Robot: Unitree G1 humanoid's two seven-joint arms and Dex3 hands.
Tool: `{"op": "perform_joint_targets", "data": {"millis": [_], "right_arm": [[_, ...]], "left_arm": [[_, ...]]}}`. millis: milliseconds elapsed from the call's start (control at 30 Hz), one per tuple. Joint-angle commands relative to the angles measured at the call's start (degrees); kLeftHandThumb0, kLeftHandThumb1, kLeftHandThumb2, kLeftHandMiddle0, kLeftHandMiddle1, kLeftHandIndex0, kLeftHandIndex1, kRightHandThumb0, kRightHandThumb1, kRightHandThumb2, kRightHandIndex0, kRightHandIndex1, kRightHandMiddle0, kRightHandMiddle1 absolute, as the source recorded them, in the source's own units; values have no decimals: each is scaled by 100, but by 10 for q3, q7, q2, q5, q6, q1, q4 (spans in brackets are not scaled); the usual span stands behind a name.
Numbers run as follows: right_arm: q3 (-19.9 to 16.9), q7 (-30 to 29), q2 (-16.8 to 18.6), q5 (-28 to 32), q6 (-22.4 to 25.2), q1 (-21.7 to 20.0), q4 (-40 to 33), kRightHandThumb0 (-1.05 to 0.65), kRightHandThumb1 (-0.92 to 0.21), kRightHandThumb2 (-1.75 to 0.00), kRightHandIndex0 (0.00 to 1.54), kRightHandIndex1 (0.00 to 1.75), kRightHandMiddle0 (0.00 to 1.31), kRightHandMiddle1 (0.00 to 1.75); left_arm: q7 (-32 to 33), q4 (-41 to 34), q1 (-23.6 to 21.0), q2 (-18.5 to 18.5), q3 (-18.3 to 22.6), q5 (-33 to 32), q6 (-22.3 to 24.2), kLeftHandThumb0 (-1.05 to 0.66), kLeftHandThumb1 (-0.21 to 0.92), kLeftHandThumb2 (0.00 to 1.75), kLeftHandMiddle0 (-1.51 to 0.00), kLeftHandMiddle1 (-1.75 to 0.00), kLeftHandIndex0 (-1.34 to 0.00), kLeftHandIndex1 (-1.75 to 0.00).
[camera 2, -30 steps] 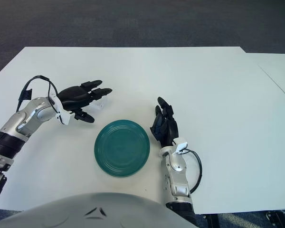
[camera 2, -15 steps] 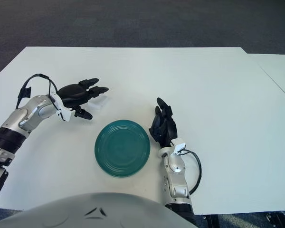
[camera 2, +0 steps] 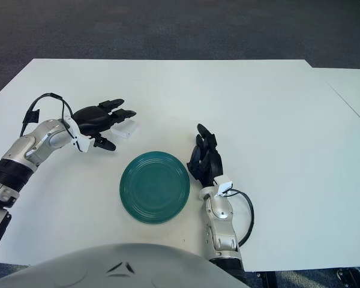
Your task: Put the charger into the plate.
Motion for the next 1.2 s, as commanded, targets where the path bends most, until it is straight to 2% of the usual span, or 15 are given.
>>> {"op": "perform_joint_targets", "data": {"millis": [0,133,200,267,333,500,633,967,1167], "right_arm": [[-3,3,8,16,16,33,21,-85,-92,-84,13,1,0,57],[-1,4,6,14,14,40,19,-85,-92,-84,14,1,0,58],[1,5,5,14,12,43,18,-85,-92,-85,14,1,0,56],[3,8,3,15,11,47,18,-86,-92,-85,14,1,0,55],[4,10,2,17,7,51,19,-87,-92,-86,13,0,0,53],[5,16,1,22,-5,67,14,-88,-92,-86,12,0,0,52],[4,20,2,27,-14,79,9,-89,-92,-85,11,0,0,54],[2,16,0,9,-62,98,14,-95,-92,-86,13,1,0,51],[8,-2,4,-23,-99,109,15,-98,-92,-87,14,1,0,49]], "left_arm": [[19,22,-9,-12,-18,19,3,-100,92,31,0,0,0,-58],[22,28,-12,-21,-30,26,8,-99,92,30,0,0,0,-62],[50,80,-32,-71,-69,66,30,-98,92,30,0,0,0,-62],[98,218,-82,-122,-119,114,45,-98,92,30,0,0,0,-62],[129,290,-114,-123,-139,136,40,-98,92,34,0,0,0,-62],[173,330,-138,-117,-159,147,19,-102,92,49,0,0,0,-62],[221,395,-164,-124,-185,160,7,-104,92,57,0,0,0,-65],[261,463,-181,-140,-216,146,-9,-105,92,56,0,0,-1,-69],[274,499,-182,-155,-222,136,4,-105,92,54,0,0,-2,-70]]}}
